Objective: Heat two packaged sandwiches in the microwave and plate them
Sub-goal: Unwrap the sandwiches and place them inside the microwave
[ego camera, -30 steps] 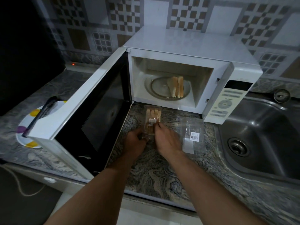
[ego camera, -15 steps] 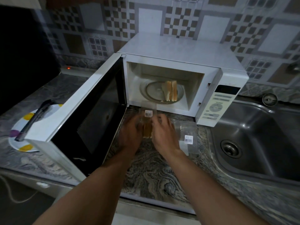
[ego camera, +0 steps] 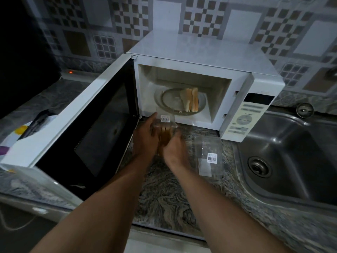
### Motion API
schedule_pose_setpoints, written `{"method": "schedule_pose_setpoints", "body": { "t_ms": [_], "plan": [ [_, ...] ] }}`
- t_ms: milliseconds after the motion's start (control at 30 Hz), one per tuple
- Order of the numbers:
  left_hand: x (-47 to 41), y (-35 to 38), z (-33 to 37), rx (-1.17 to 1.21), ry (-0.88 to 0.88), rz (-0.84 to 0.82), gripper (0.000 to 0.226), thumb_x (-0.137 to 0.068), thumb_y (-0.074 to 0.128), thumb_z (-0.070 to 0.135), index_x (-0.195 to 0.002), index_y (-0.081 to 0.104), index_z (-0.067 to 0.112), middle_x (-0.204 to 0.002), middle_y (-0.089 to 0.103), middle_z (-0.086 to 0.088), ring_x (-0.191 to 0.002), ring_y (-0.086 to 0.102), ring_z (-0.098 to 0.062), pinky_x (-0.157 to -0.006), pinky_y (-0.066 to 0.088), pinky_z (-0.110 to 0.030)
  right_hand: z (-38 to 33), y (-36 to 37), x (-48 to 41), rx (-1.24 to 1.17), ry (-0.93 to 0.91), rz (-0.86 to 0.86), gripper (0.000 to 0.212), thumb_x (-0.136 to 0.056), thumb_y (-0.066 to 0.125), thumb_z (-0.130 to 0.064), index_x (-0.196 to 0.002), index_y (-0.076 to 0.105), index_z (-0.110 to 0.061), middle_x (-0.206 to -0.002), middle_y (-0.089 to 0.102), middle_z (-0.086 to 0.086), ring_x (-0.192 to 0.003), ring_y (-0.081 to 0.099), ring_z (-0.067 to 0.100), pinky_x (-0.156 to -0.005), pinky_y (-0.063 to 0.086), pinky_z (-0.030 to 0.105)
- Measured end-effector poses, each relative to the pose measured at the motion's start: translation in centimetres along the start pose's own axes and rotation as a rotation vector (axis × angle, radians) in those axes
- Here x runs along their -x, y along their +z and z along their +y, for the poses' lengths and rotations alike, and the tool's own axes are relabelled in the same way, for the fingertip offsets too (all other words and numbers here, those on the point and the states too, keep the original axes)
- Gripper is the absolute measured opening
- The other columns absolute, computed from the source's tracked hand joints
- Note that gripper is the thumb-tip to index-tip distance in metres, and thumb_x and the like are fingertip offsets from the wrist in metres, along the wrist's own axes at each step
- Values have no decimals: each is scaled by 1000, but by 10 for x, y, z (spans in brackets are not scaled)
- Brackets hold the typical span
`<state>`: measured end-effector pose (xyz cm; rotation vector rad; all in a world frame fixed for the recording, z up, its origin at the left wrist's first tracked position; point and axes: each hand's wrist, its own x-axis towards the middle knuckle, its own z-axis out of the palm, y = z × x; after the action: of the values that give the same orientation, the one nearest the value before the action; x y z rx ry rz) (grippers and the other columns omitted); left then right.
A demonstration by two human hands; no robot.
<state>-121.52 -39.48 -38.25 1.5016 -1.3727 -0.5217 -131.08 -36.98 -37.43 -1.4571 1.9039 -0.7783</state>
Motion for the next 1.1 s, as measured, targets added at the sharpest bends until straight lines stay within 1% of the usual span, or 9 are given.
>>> {"method": "schedule_pose_setpoints", "body": {
  "t_ms": [67,167,300,533,733,800,900,1000,1100],
  "plan": [
    [-5,1,3,6,26,25,43,-93,61,17,-135,58,29,-122,69,1,-110,63,-9,-94,47,-20,0,1,-3,42,3,-9,33,-97,54,-20,-128,46,-9,-122,61,17,-109,60,37,-92,51,49],
    [-10,3,2,52,43,31,42,-92,65,22,-133,60,27,-118,71,1,-105,65,-7,-93,53,-27,-1,5,-9,169,-21,31,26,-102,42,-15,-125,48,-4,-122,61,20,-108,60,37,-91,50,45],
    [-12,1,-1,-32,63,38,42,-92,64,24,-133,59,27,-117,71,-2,-104,65,-11,-92,52,-28,-1,15,-19,296,-65,81,31,-96,58,-16,-124,53,-5,-117,64,16,-104,63,32,-82,51,40],
    [-9,-6,-4,-70,63,7,45,-94,59,9,-137,56,22,-127,65,-3,-110,53,-1,-97,36,-12,-9,20,-20,264,7,107,24,-92,67,-28,-108,65,-10,-104,71,10,-95,68,28,-78,55,40],
    [-8,-6,-8,-75,76,12,45,-93,57,9,-137,57,21,-128,65,-7,-116,60,-17,-100,41,-20,-14,6,-14,192,52,132,23,-102,41,-16,-116,58,-11,-113,66,12,-104,63,33,-81,46,38],
    [-7,-7,-8,-79,92,16,45,-93,59,10,-136,57,20,-126,66,-9,-113,60,-14,-100,43,-21,-16,-1,-10,187,61,136,21,-102,43,-19,-115,58,-12,-113,67,11,-104,63,34,-80,45,38],
    [-4,-10,-9,-77,97,21,44,-93,61,9,-135,58,19,-126,65,-10,-108,52,0,-92,32,-1,-15,-8,-4,156,77,117,16,-95,59,-27,-103,65,-14,-101,70,8,-95,67,30,-76,52,37],
    [-3,-9,-9,-61,57,13,45,-93,61,9,-136,58,23,-128,65,-8,-117,59,-15,-96,35,-11,-11,-16,4,144,103,91,19,-87,68,-33,-97,67,-16,-89,69,3,-83,65,26,-67,46,31],
    [-2,-8,-8,-44,26,25,42,-93,63,13,-134,60,24,-129,65,-7,-117,59,-17,-95,36,-13,-9,-27,12,138,121,89,29,-83,70,-43,-96,67,-17,-90,70,3,-83,66,26,-68,51,31]
  ]
}}
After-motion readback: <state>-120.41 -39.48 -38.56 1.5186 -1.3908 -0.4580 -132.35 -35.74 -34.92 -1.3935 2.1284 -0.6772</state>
